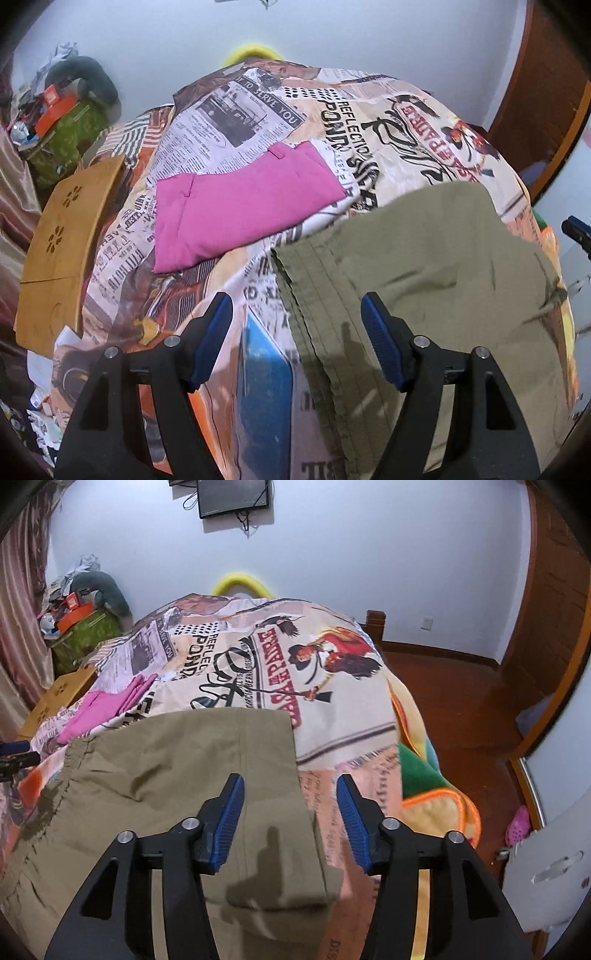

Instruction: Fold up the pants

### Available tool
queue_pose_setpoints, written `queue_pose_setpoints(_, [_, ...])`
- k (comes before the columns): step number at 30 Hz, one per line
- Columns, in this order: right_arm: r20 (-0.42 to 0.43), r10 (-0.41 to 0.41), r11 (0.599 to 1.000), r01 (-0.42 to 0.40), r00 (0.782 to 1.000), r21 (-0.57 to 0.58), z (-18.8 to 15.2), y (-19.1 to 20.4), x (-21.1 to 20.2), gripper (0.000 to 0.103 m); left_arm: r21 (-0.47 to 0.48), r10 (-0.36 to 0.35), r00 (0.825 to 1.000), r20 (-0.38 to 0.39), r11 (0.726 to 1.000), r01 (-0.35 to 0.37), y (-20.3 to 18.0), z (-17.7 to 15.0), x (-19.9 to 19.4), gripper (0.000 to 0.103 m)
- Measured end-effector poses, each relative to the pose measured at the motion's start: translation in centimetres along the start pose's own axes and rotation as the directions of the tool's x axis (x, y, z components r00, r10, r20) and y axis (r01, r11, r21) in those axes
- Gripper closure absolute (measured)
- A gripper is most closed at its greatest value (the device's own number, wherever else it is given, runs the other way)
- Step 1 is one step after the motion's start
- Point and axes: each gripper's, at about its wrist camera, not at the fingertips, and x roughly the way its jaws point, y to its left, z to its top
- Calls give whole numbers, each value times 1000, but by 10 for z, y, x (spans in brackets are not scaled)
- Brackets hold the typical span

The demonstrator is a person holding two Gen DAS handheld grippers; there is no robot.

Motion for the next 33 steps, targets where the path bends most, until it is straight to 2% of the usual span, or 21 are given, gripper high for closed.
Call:
queue_pose_setpoints(1, [3,1,1000,-1,1000,-1,2,1,2,45,-5,-4,1000,-4,1000,4,2,2,3,31])
queue_pose_setpoints(3, [11,3,1000,-3,1000,-8,6,3,9,40,-12,-12,1000,-11,1000,12,4,7,12,31])
queue_pose_setpoints(9, [-15,-4,999,3,1000,-44,19,7,39,39,-7,-27,998,-48,1000,27,3,15,44,31])
queue_pose_setpoints(17, [-107,28,999,-32,994,-32,36,-3,97,39,-51,-79,988,-136,996,73,10,21,91,31])
queue_pose_setpoints(21, [-162,69,998,-70,984,-4,45,-5,125,39,-88,-119,984,-131,990,108,13,24,99,32])
queue_pose_setpoints(24, [-183,106,994,-106,977,15,48,-5,139,39,-67,-128,985,-117,990,121,8,25,103,33])
queue_pose_setpoints(31, [-224,138,990,-127,965,65,49,-1,166,39,-26,-90,990,-106,996,88,1,25,107,35])
queue_pose_setpoints(32, [-228,139,990,-128,964,61,49,0,168,40,-23,-94,990,-101,996,92,1,25,106,37])
queue_pose_setpoints(33, [-218,142,990,-133,966,53,46,2,167,46,-17,-92,991,-98,996,90,0,25,106,38])
